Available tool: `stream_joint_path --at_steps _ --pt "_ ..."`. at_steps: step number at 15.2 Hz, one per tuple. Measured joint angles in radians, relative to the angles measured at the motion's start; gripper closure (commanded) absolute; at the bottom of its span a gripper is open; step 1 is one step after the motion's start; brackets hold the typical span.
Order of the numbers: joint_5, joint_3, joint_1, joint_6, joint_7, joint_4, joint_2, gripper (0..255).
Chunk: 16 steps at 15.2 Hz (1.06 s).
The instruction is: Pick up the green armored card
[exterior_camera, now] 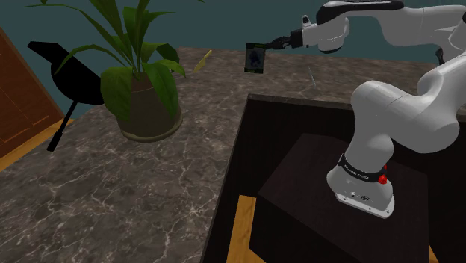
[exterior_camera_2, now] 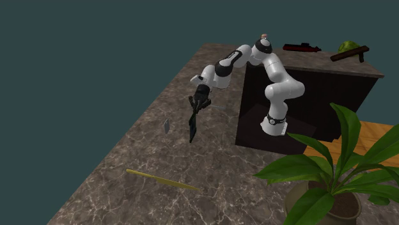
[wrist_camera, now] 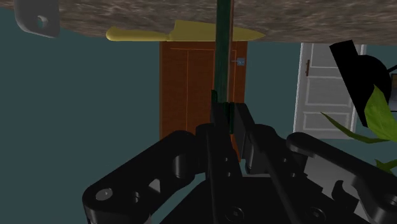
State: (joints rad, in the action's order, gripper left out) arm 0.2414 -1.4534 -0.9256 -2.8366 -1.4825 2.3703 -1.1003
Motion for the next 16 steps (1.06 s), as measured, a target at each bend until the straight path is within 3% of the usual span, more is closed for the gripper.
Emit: stream_joint_path --at_steps 16 --pt "0.027 0.136 0.055 0.091 0.121 -0.068 0.082 255"
